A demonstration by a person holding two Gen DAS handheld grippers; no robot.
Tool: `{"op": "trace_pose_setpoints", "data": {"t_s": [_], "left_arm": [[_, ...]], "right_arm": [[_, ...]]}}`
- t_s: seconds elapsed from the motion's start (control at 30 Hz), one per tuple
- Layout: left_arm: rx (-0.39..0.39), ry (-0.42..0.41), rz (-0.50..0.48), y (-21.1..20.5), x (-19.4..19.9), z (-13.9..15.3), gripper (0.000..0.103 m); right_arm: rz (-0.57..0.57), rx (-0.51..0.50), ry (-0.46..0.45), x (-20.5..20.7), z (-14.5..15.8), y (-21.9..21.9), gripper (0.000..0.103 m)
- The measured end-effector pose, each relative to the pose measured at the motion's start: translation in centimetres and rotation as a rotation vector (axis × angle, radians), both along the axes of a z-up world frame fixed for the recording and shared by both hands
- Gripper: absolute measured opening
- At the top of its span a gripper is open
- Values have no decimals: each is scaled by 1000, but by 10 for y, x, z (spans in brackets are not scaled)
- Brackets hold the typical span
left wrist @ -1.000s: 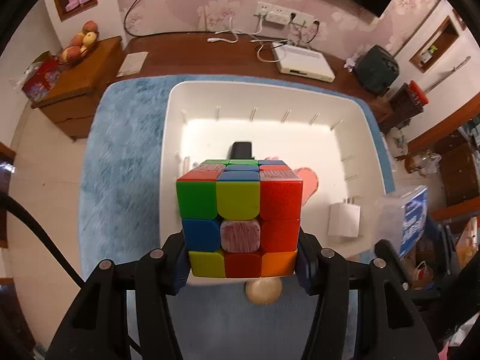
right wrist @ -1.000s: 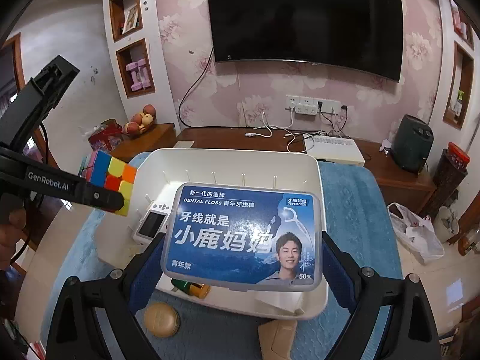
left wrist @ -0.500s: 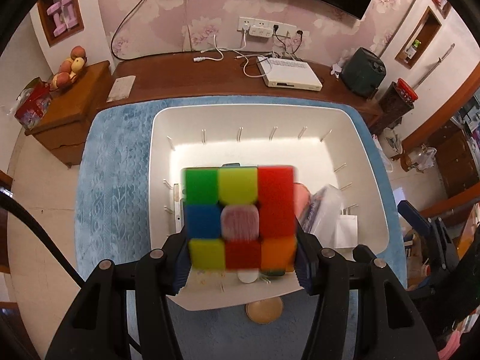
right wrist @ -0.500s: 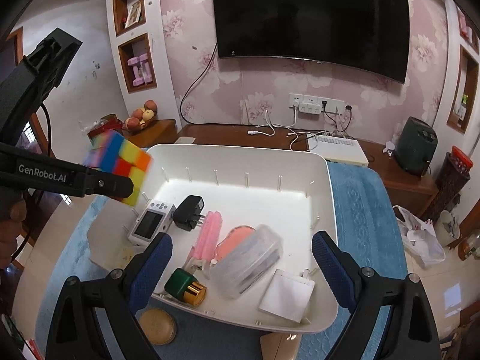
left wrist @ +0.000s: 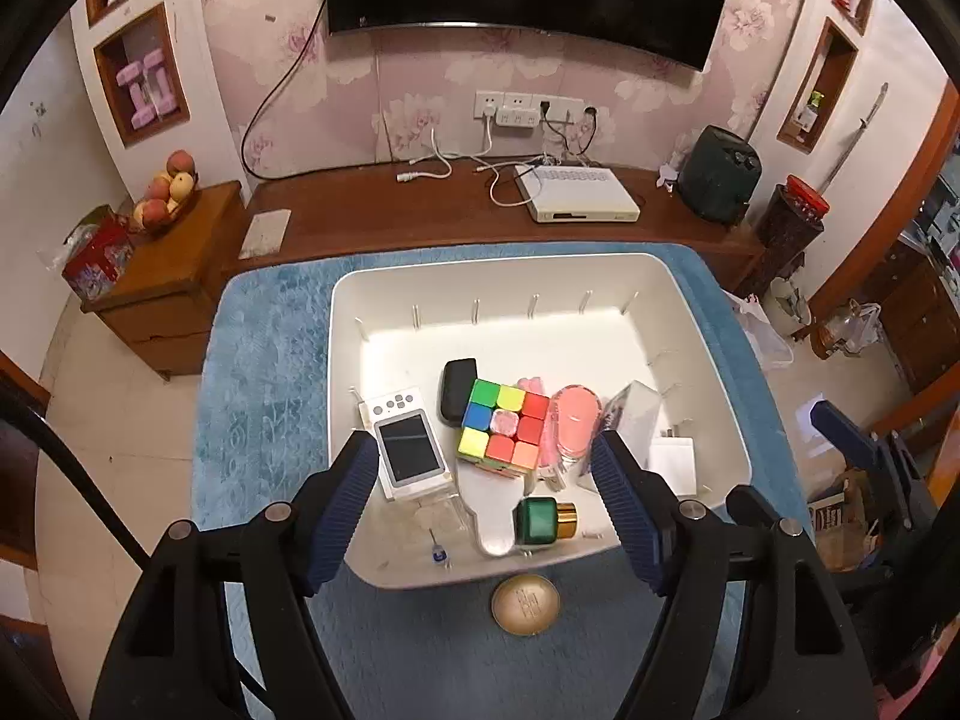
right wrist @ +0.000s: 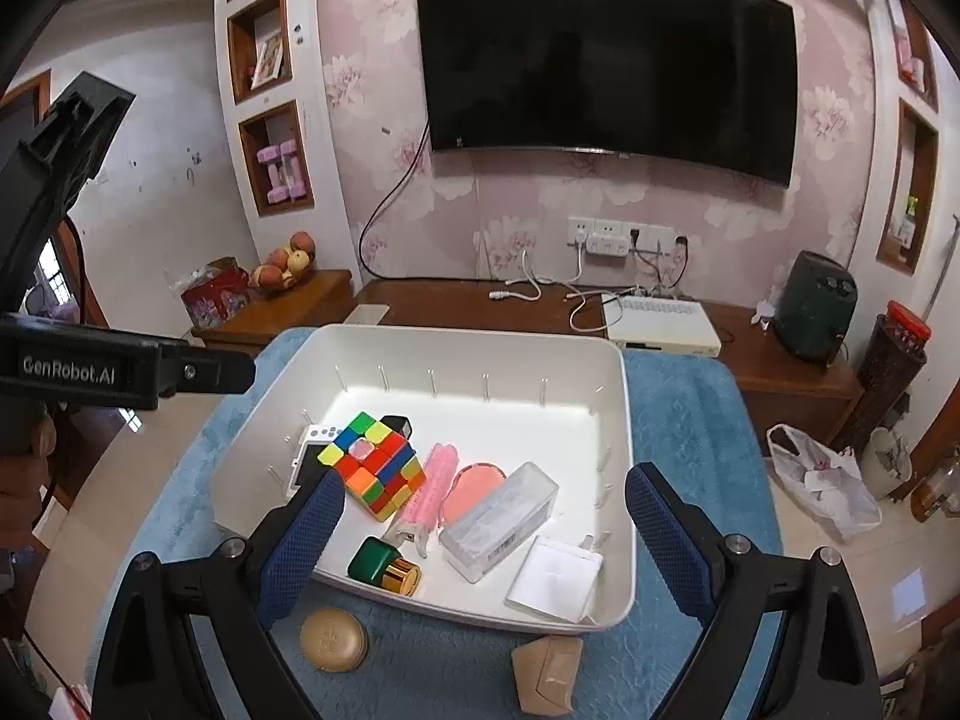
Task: Organize rigid objects
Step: 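Open both tools to release the floss box and Rubik's cube into the tray, then pull both tools back toward the gold tin and beige block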
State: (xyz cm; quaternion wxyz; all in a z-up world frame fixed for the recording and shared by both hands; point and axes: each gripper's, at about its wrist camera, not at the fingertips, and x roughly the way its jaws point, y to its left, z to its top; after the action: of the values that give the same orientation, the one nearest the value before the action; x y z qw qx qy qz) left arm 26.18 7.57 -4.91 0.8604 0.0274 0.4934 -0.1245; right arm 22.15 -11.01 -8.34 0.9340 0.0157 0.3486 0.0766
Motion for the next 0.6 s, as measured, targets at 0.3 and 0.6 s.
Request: {"op": "trace_pose_setpoints", "data": {"t_s": [0.3, 0.6], "left_arm": [[-13, -49, 26, 1, -33, 16, 80], [-12, -39, 47, 5, -60, 5, 80]], "right_arm": [[-11, 2, -26, -30, 18, -6, 96], [-23, 21, 27, -49, 12, -12, 96]]}}
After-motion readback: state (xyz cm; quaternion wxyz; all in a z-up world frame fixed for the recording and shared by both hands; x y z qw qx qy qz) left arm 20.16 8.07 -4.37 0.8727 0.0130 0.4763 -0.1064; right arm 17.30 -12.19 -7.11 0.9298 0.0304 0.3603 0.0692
